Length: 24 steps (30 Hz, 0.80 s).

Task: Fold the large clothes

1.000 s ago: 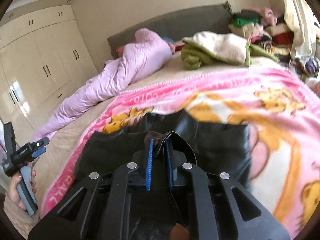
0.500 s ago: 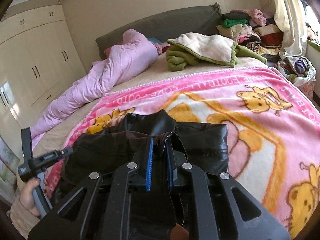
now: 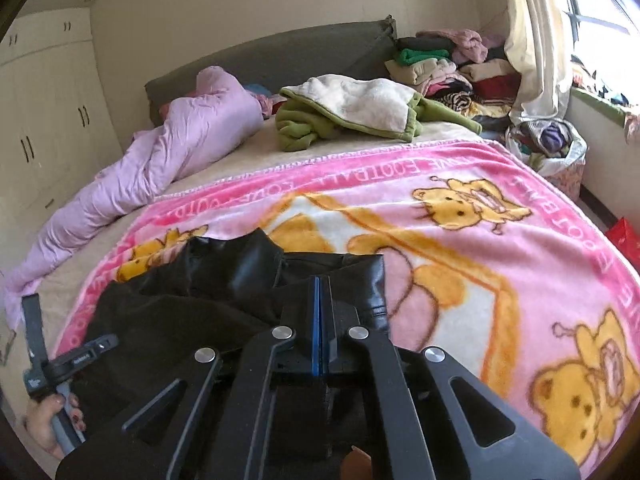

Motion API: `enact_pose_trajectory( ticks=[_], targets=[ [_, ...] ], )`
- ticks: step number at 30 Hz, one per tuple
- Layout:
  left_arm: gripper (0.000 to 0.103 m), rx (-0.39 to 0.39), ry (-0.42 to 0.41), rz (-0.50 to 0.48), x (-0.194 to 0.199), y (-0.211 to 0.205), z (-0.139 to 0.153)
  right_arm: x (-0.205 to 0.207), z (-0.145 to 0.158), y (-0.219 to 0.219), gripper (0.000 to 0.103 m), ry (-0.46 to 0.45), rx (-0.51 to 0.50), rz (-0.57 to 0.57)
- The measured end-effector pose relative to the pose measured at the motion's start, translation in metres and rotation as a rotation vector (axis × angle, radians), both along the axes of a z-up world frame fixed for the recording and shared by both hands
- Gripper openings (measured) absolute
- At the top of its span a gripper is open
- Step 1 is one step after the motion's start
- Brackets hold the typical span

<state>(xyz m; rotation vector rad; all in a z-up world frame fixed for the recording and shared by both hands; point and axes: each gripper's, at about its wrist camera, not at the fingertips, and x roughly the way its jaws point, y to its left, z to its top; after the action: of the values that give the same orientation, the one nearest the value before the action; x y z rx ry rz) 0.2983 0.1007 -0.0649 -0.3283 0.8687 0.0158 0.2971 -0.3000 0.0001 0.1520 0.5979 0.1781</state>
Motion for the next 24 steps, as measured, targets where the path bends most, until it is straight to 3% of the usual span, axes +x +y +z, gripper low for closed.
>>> enact_pose_trajectory(
  ticks=[4,11,18,21,24],
  targets=[
    [0.011,-0.008,-0.001,-0.001,0.000,0.000,0.000,0.008,-0.002,0.026,0.000,0.031,-0.010,0.067],
    [0.011,-0.013,-0.002,-0.004,0.000,0.003,0.000,0.040,-0.038,0.074,0.001,0.186,-0.057,0.126],
    [0.011,-0.026,0.000,-0.020,-0.001,0.001,0.001,0.059,-0.082,0.071,0.000,0.311,-0.113,0.067],
    [0.011,-0.026,0.001,-0.030,0.001,0.002,0.000,0.066,-0.103,0.063,0.000,0.341,-0.069,0.082],
    [0.011,-0.035,0.001,-0.030,0.001,0.003,-0.001,0.066,-0.103,0.058,0.000,0.343,-0.030,0.080]
  ],
)
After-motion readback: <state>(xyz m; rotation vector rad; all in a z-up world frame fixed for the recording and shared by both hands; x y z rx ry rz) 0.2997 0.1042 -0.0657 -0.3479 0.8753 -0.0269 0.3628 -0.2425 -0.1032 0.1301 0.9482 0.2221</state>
